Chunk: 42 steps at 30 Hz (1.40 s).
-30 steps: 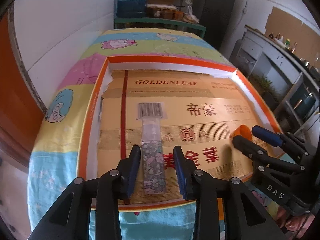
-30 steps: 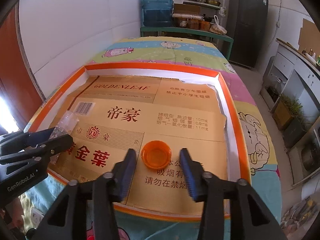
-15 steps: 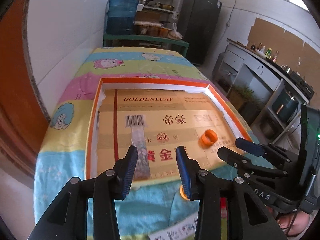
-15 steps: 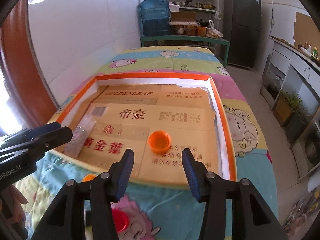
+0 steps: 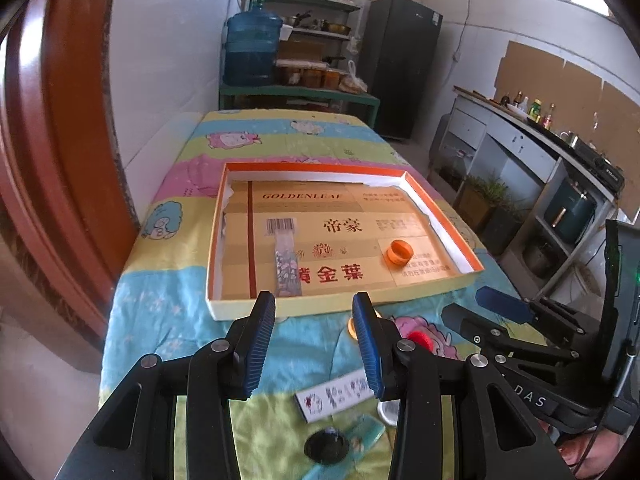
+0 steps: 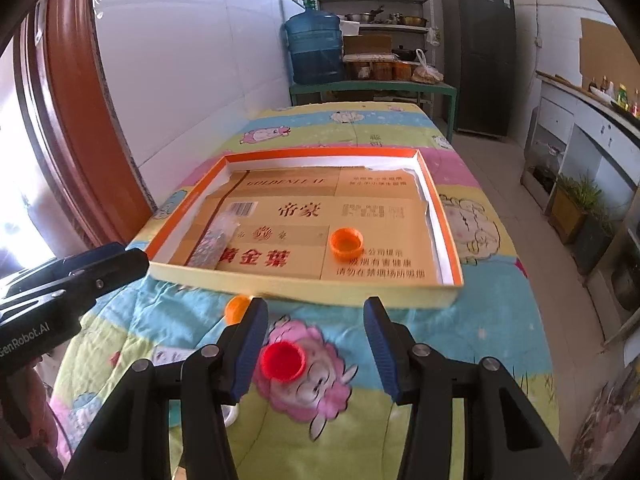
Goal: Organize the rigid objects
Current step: 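Withdraw both tools from the tray back toward the remaining items, then grasp the blue cap with the right tool while the left tool grasps the teal tube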
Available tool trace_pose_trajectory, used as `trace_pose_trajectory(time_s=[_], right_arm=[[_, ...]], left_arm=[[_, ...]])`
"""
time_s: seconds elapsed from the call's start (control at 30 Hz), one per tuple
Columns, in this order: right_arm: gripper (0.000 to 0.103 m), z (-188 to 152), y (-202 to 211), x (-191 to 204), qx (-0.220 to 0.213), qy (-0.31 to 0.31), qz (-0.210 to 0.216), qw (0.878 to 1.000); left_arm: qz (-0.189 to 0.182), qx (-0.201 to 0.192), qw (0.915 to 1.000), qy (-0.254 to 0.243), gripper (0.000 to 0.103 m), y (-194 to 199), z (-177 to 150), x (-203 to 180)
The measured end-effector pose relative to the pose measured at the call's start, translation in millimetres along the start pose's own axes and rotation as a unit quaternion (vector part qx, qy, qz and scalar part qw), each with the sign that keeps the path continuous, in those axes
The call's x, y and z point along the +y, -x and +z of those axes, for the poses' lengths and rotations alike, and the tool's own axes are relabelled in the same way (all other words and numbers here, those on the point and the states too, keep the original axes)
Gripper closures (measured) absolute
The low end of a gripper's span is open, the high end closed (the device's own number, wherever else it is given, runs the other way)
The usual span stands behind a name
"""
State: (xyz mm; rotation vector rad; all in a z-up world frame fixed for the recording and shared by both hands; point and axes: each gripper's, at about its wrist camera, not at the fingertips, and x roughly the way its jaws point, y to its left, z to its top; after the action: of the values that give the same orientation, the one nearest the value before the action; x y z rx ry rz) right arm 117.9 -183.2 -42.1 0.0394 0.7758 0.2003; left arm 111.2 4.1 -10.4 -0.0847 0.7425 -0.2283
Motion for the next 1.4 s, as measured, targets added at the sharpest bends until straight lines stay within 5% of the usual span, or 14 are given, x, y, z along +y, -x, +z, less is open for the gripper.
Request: trace_pose_trajectory(time_s=[0.33, 0.9, 1.4], right_arm=[[0.053, -31.3, 24.8, 13.9, 0.017, -0.001, 0.009, 1.000], [0.053, -107.7, 62.3, 59.3, 0.039, 0.102, 0.096, 0.989], [0.055, -131.9, 50.3, 71.3, 0.063, 0.115, 0.110, 0.985]], left_arm=[[-0.009, -0.007, 0.9999, 0.006, 0.061, 29.1, -24.0, 8.1], [-0.033, -0.003, 0.9994, 0.001, 0.061, 49.5, -73.4, 12.3], [-0.054, 0.012, 0.9985, 0.002, 0.061, 50.2, -102.7, 15.4]])
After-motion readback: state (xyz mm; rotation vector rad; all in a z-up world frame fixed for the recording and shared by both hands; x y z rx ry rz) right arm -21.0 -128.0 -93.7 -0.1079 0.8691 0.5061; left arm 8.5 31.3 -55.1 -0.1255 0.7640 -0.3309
